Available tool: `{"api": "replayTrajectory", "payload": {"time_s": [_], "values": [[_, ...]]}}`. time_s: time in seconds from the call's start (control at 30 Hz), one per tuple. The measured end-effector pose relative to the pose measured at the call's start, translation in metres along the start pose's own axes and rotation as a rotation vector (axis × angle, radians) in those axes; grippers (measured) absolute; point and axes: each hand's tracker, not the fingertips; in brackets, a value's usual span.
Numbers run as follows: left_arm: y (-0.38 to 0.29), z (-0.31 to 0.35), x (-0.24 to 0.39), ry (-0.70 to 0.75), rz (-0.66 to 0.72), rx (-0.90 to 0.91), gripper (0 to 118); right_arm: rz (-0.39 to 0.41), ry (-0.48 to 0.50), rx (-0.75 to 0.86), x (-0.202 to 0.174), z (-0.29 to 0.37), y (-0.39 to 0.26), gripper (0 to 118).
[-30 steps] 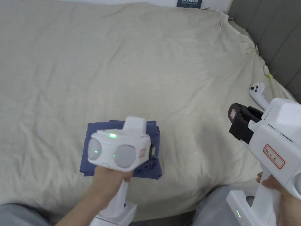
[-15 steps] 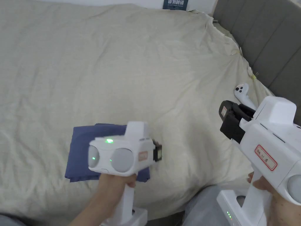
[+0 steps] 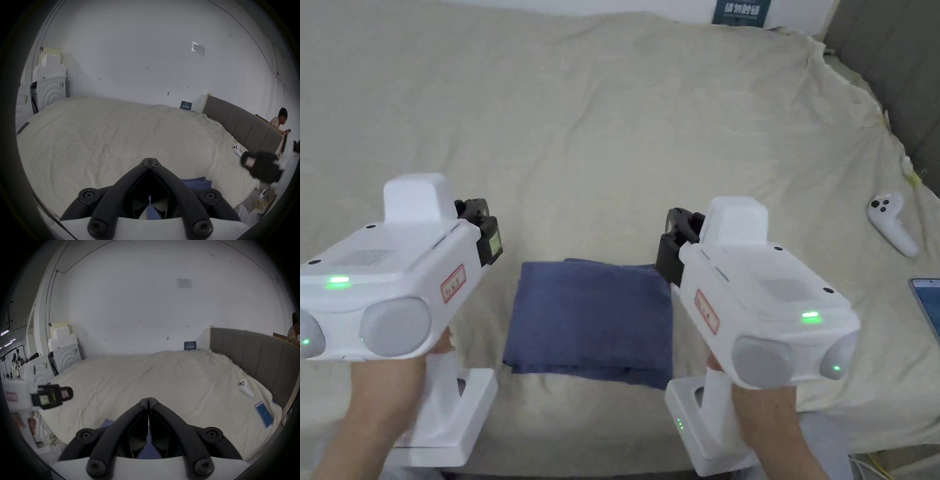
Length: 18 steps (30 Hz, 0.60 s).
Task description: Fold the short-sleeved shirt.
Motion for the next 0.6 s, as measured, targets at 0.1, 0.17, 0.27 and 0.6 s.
{"api": "replayTrajectory", "payload": {"time_s": [0.1, 0.17, 0.27, 0.6], "values": [[-0.008, 0.006, -0.013, 0.015, 0.037, -0.02, 0, 0.0, 0.038, -0.103, -0.017, -0.036, -0.033, 0], [-0.011, 0.008, -0.018, 0.029, 0.037, -0.028, 0, 0.023, 0.028, -0.168, -0.025, -0.052, -0.053, 0], [-0.015, 0.008, -0.023, 0.028, 0.056, -0.041, 0, 0.019, 0.005, -0.251, -0.033, -0.068, -0.079, 0], [-0.013, -0.022, -0.032, -0.119, 0.177, -0.16, 26, -0.009, -0.029, -0.349, -0.043, -0.086, -0.116, 0]]}}
